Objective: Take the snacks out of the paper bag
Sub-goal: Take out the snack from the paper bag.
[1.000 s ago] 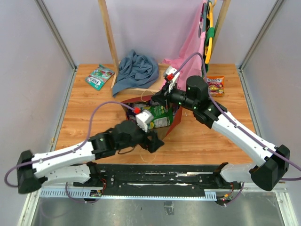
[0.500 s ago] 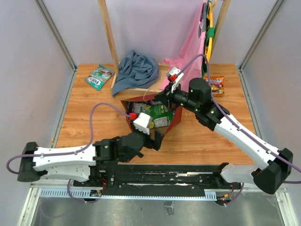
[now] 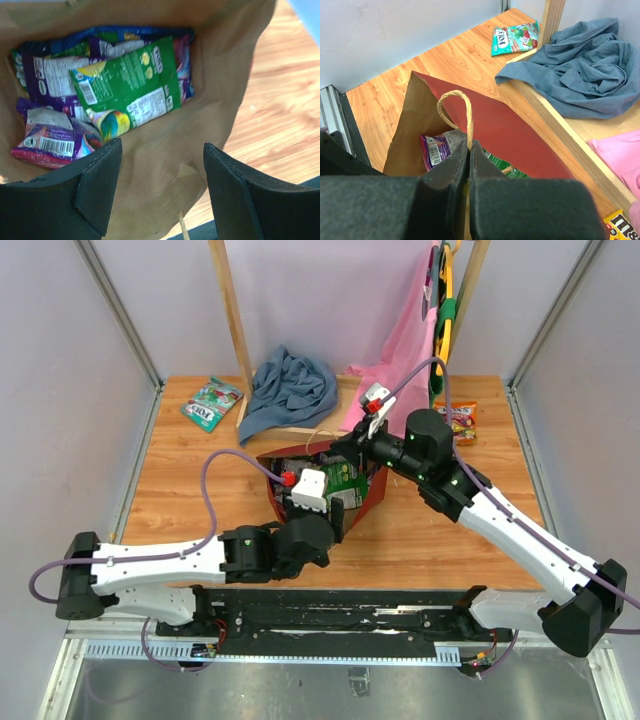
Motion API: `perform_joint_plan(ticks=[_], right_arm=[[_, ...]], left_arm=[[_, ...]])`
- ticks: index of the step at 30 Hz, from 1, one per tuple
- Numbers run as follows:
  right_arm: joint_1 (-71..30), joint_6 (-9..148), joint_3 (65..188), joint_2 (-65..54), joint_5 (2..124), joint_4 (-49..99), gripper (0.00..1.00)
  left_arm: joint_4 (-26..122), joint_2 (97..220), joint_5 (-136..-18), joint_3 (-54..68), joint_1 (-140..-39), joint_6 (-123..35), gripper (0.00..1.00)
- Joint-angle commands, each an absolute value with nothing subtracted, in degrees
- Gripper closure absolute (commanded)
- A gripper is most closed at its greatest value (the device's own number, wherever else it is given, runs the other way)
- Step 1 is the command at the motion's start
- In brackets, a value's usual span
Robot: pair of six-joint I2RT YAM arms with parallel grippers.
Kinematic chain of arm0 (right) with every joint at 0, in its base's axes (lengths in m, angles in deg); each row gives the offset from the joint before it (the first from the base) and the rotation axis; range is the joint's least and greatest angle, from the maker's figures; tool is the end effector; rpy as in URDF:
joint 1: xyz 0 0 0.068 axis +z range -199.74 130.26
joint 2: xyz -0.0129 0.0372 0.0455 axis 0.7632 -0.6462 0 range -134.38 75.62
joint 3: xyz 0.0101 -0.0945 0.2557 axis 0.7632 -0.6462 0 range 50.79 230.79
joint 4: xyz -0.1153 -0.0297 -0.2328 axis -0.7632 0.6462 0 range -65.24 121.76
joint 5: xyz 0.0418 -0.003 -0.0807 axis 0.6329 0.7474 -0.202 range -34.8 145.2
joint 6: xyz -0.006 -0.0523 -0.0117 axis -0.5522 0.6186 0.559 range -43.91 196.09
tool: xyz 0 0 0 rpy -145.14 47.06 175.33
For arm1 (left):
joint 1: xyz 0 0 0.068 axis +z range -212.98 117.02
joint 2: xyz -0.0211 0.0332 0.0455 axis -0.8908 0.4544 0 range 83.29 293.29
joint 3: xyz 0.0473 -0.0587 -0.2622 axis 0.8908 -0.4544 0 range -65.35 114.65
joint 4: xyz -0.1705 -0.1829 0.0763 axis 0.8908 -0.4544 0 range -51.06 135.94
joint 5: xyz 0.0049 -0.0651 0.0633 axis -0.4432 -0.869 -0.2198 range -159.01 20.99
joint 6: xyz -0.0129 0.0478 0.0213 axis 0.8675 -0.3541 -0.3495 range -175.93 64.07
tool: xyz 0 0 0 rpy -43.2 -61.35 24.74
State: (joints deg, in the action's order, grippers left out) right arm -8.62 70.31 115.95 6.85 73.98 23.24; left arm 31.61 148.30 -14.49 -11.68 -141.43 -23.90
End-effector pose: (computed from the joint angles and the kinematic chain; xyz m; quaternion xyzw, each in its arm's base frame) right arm 0.2036 0.1931 0.4000 -0.3235 0.6423 0.3803 0.5815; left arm 0.0775 -0.2349 0.3224 0.0726 0.7877 -0.1678 0.5883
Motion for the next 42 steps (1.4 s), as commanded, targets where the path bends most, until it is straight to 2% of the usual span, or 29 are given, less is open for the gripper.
perform_joint_plan(ticks=[1,5,11,28,38,42], right_arm=[[-7.6,69.2,115.0,9.1,73.1,21.3,0.99],[-7.6,69.1,115.0,9.4,73.2,21.7,0.99],[-7.6,69.1,114.5,9.7,73.1,21.6,0.99],[-7.7,68.9,113.1,9.8,73.6,21.0,0.99],[-7.6,69.2,112.6,10.0,74.1,21.3,0.99],[-7.6,69.5,112.6,10.0,74.5,21.7,0.99]], left_arm=[[22.9,151.7,-12.2,-9.1,-139.6,-14.2,0.32],[19.0,152.0,-17.8,-9.4,-134.0,-10.2,0.34],[14.0,153.7,-21.6,-8.9,-130.9,-6.6,0.32],[0.2,162.7,-20.0,-7.8,-130.2,4.4,0.26],[1.8,164.9,-17.4,-11.1,-126.8,3.3,0.24],[6.7,163.5,-17.7,-13.7,-123.6,-0.4,0.28]])
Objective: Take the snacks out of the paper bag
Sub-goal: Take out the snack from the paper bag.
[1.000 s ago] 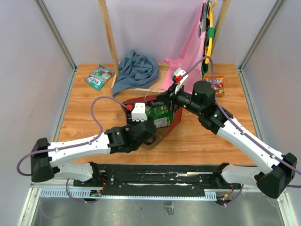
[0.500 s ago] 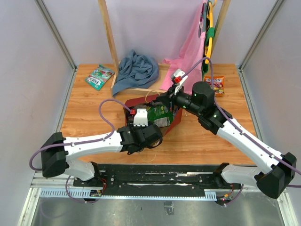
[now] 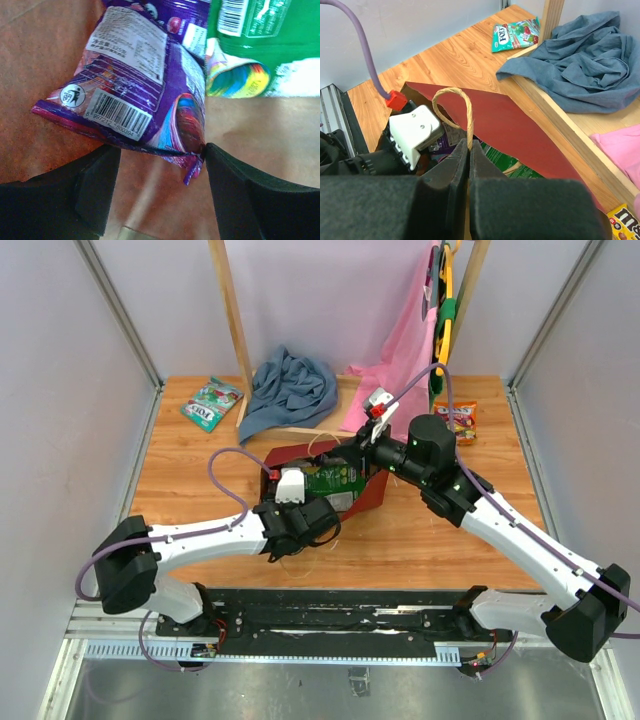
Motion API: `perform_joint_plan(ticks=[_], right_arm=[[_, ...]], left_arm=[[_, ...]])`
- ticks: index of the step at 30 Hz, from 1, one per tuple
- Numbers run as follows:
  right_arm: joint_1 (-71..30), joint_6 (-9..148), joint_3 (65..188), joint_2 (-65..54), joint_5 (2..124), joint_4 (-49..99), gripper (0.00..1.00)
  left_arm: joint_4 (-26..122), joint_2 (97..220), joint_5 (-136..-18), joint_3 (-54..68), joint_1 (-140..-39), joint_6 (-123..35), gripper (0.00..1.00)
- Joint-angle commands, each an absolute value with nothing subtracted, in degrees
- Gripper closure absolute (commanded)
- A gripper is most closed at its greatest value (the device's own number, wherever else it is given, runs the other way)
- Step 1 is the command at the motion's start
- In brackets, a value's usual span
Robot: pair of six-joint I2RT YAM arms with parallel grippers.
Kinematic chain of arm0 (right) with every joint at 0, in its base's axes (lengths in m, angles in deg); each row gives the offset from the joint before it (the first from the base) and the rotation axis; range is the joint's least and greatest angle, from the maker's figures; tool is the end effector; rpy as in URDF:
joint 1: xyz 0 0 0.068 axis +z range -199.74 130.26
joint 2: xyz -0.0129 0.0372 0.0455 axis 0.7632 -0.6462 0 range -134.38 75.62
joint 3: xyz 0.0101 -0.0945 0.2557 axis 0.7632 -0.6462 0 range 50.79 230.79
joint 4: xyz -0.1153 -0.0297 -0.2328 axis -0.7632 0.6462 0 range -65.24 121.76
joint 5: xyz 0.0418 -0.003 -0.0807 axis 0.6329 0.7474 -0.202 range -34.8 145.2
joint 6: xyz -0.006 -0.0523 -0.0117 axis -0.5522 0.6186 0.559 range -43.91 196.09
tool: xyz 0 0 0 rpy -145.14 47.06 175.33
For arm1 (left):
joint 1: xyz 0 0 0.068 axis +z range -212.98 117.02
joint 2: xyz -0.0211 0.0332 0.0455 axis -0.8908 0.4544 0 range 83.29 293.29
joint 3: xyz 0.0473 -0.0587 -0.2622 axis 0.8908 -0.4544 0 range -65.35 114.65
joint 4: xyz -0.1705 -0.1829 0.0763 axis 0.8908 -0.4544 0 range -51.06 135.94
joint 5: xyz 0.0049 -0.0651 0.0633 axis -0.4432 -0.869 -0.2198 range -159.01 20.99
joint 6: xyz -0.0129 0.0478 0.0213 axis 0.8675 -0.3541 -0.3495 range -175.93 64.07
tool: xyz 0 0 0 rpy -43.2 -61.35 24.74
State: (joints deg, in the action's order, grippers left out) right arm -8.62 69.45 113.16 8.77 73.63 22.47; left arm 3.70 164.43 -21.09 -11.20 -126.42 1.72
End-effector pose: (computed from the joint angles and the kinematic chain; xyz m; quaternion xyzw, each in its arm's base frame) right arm 0.1981 0.1880 0.3927 -0.3169 0.6463 0.3827 0.5792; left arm 0.1395 -0.2203 0.2251 -0.0276 0.9014 0.0530 0.4288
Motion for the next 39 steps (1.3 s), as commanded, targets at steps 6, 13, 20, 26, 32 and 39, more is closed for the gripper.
perform_joint_plan(ticks=[6,13,20,26,32,39], right_arm=[[-7.6,70.0,112.4,10.1,74.4,22.0,0.99],[-7.6,70.3,112.3,9.6,74.5,21.8,0.99],[-7.5,69.5,111.2,9.5,73.9,19.8,0.99],[-5.9,70.9,111.6,8.4,71.2,20.4,0.99],[-5.0,71.1,111.4,8.4,68.8,19.7,0.99],[-3.8,72.1,112.1,7.4,67.1,20.5,0.99]], left_arm=[[11.8,160.7,-16.6,-14.7,-123.3,-4.1,0.54],[12.6,157.9,-14.2,-13.7,-123.2,-6.1,0.99],[17.7,151.0,-17.0,-13.1,-123.3,-12.7,0.99],[25.2,141.3,-24.7,-13.6,-123.3,-19.2,0.99],[33.8,131.1,-37.7,-14.4,-123.6,-25.8,0.99],[33.0,123.5,-45.8,-12.7,-123.6,-32.1,0.99]])
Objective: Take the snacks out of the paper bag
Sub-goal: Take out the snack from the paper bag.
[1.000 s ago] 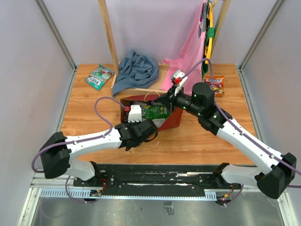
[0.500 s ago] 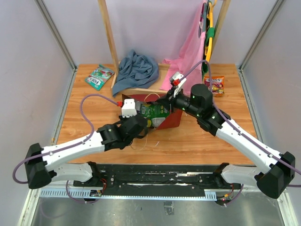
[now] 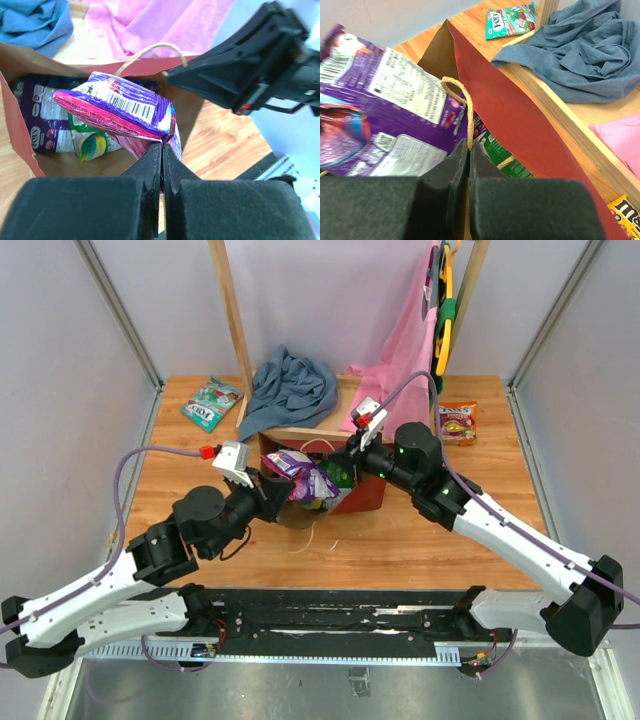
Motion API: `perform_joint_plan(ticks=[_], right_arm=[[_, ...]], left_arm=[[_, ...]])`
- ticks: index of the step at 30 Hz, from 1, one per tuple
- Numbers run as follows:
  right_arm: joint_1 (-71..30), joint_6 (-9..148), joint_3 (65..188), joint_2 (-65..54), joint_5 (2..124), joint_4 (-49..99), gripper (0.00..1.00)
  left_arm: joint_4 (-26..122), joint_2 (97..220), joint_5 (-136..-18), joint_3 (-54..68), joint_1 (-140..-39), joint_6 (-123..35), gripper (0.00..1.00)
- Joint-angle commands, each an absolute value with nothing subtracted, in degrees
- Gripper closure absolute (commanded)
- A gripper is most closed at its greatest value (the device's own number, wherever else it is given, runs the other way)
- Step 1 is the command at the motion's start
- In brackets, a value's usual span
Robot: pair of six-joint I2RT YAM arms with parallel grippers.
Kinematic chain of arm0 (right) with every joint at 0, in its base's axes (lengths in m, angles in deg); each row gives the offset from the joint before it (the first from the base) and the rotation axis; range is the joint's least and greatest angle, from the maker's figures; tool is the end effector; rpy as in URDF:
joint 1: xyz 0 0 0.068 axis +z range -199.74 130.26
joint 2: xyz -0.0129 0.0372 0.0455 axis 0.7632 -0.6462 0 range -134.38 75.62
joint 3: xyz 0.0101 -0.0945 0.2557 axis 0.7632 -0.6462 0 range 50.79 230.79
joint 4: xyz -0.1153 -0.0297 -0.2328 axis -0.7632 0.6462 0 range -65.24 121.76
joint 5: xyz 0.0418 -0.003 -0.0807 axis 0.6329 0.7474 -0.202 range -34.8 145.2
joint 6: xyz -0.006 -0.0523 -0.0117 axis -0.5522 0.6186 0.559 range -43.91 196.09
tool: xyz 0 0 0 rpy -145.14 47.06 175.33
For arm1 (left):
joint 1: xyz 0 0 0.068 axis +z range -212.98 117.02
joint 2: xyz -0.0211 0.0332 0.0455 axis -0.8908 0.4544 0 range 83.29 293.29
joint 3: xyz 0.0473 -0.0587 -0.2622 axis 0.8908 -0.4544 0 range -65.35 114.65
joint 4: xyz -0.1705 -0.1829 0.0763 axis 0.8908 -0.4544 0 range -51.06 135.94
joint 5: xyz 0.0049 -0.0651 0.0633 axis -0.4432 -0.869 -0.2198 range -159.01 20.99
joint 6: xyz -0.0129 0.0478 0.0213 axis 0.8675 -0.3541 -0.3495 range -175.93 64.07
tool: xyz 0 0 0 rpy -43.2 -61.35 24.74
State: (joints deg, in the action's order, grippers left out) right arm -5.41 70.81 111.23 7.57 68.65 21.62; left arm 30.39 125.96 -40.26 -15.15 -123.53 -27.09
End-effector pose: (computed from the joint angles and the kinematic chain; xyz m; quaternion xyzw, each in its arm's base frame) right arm 0.1948 0.2020 0.3768 -0.3186 0.6606 0.3610 0.5760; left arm 0.0959 -0.1353 0.3692 0.0433 0.7479 -0.3137 0.5835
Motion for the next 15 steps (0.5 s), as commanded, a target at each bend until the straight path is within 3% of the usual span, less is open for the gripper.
perform_joint_plan(ticks=[1,6,15], right_arm=[[-3.8,72.3,112.1,7.4,66.8,20.5,0.99],[-3.7,73.1,112.5,7.6,64.0,21.1,0.99],[-3.8,73.2,110.3,10.1,58.1,20.9,0.99]], left_arm=[[31.8,123.1,-46.0,-11.9,-123.6,-32.2,0.99],[27.5,118.0,-43.2,-10.8,-123.6,-31.2,0.99],[16.6,107.2,-20.9,-8.2,-123.6,-25.4,0.99]])
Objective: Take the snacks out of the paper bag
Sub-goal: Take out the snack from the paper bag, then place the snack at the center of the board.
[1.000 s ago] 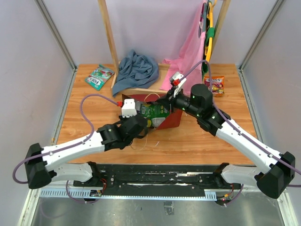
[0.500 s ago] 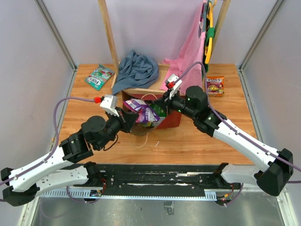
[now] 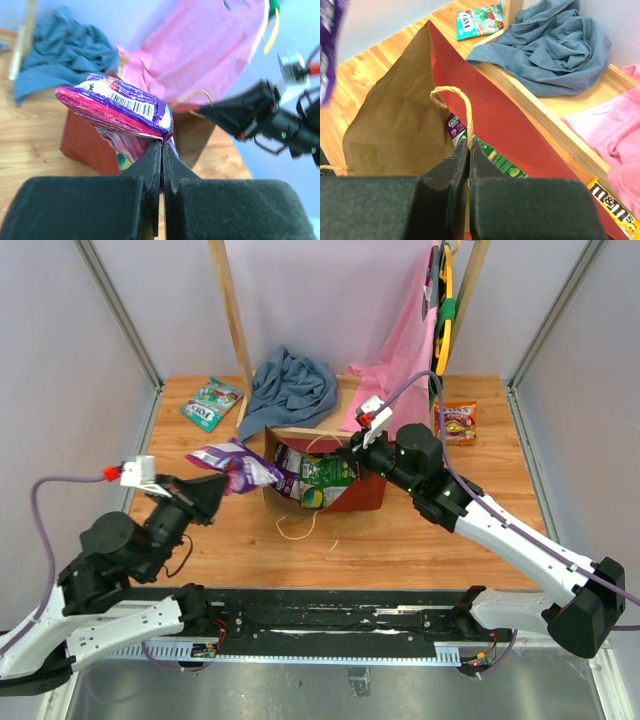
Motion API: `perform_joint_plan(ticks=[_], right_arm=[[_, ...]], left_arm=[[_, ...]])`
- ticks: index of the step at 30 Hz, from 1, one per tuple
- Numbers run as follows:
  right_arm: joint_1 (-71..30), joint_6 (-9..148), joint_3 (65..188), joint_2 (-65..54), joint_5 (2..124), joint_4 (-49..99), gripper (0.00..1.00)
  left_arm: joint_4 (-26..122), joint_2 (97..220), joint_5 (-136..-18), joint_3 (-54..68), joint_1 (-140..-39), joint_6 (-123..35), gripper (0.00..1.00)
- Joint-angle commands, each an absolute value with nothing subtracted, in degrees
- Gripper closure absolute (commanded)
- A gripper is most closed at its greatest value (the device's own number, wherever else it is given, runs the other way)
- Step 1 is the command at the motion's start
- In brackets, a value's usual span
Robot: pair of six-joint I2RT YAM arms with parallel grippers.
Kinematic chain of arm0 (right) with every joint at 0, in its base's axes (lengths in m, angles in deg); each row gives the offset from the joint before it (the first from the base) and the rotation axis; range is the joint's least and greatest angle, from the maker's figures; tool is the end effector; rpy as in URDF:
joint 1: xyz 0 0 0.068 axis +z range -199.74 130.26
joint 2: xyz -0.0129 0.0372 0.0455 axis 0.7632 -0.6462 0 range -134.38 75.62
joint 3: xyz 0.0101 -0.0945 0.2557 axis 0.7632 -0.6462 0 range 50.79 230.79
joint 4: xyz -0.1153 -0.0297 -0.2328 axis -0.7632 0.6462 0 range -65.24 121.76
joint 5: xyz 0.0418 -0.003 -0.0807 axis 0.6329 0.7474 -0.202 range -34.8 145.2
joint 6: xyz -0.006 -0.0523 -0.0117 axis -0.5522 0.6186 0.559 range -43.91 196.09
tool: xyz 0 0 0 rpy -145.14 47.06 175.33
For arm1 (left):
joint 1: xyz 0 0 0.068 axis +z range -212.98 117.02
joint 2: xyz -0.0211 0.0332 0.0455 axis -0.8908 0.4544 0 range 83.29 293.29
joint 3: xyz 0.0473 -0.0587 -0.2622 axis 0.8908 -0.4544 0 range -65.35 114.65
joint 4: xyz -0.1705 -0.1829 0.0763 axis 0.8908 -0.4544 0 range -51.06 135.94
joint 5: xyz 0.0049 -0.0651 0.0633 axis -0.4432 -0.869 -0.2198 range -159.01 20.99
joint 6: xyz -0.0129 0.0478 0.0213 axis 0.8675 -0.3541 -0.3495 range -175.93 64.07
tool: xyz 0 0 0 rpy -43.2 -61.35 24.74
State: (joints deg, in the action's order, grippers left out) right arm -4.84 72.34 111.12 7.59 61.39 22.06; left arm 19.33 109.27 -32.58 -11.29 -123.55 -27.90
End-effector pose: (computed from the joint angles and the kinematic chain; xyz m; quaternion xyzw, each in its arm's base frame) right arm 0.1963 0.2012 0.3753 -0.2929 0.6764 0.3142 0.5983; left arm 0.0543 -0.0534 0.3999 -0.0290 0.6992 -0.3190 0.6392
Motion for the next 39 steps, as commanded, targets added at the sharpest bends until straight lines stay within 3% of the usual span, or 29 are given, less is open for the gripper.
perform_joint_plan(ticks=[1,11,18,21,24,29,33,36,39], right_arm=[[-3.8,73.3,110.3,9.8,57.8,21.0,0.99],[-3.7,72.3,111.1,7.8,59.6,21.1,0.99],[-3.7,70.5,112.5,5.8,63.3,20.4,0.99],[-3.3,70.1,113.0,5.5,63.8,20.9,0.99],[-2.8,70.2,113.4,5.4,63.7,21.3,0.99],[-2.0,71.2,114.1,5.9,62.2,23.0,0.99],[-1.9,71.3,114.0,5.9,61.6,23.1,0.99],[-1.8,70.9,113.8,5.5,62.2,22.3,0.99],[-1.7,71.0,114.7,4.3,63.2,22.9,0.99]], left_arm=[[15.3,107.6,-18.3,-7.8,-123.6,-24.2,0.99],[13.0,108.4,-4.4,-2.9,-124.5,-26.2,0.99],[14.4,110.3,5.5,-0.4,-145.3,-29.8,1.00],[21.9,110.3,9.1,-2.0,-148.7,-37.4,0.99],[39.0,111.5,9.2,-5.1,-148.8,-53.9,1.00],[47.9,122.3,15.7,-1.7,-148.7,-68.9,0.99],[66.0,124.0,12.8,-3.4,-145.1,-83.6,1.00],[64.2,126.6,7.8,-1.5,-141.2,-82.8,0.99],[61.1,138.2,7.4,5.0,-137.1,-84.1,0.99]])
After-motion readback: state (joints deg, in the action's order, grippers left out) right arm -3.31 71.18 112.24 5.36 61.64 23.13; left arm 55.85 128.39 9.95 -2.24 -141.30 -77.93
